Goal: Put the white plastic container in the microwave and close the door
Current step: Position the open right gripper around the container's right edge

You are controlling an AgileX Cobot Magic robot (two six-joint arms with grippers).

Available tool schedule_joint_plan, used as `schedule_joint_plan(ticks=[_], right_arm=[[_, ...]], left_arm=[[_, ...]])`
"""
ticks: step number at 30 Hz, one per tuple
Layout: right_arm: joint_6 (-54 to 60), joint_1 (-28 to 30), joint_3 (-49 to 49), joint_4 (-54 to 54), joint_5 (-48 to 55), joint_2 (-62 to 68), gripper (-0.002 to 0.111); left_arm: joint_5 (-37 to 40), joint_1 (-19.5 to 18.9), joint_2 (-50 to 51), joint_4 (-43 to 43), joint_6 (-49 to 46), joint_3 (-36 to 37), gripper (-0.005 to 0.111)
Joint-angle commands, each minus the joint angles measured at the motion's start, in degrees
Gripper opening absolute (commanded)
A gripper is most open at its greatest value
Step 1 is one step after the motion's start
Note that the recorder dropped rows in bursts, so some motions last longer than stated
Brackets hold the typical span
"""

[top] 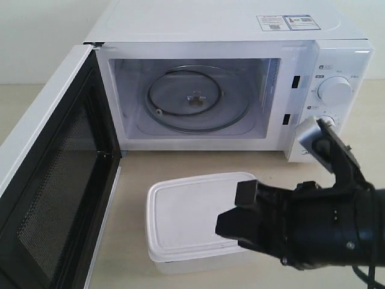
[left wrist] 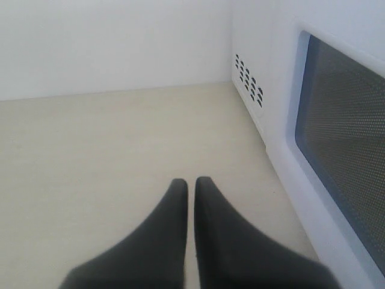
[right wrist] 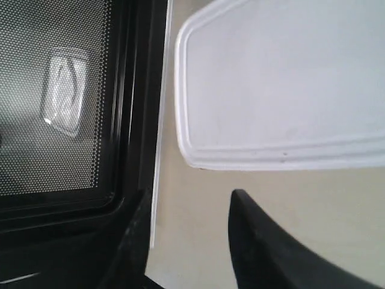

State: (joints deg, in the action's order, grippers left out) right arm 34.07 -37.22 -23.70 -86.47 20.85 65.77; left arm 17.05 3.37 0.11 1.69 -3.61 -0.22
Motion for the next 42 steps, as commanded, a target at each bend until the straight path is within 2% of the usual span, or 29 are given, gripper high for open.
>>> schedule_joint_plan(ticks=[1, 7, 11, 16, 23, 32, 37, 42], right_arm=[[3.6, -8.7, 2.5, -11.0, -11.2, -0.5, 0.040], [-2.2, -18.1, 3.0, -13.5, -25.6, -0.3, 0.040], [-7.1, -20.6, 3.0, -13.5, -26.5, 2.5, 0.040], [-13.0, -20.8, 3.0, -13.5, -26.7, 8.4, 0.040], [-32.4, -20.8, 3.0, 3.8, -29.3, 12.1, 0.040], [-68.8, -20.8, 3.0, 37.6, -34.8, 12.2, 0.040], [-77.1, -22.6, 3.0, 41.3, -36.5, 15.2, 0.040], [-83.0, -27.5, 3.0, 41.3, -45.8, 19.9, 0.040]], left_arm=[[-0.1, -0.1, -0.1, -0.1, -0.3, 0.2, 0.004], [-0.1, -0.1, -0.1, -0.1, -0.3, 0.2, 0.004], [-0.1, -0.1, -0.1, -0.1, -0.3, 0.2, 0.004], [-0.1, -0.1, -0.1, -0.1, -0.3, 0.2, 0.004], [-0.1, -0.1, -0.1, -0.1, -0.3, 0.2, 0.004], [-0.1, -0.1, -0.1, -0.1, -0.3, 0.2, 0.004], [-0.1, -0.1, -0.1, -0.1, -0.3, 0.2, 0.004], [-0.1, -0.1, -0.1, -0.1, -0.3, 0.2, 0.004]])
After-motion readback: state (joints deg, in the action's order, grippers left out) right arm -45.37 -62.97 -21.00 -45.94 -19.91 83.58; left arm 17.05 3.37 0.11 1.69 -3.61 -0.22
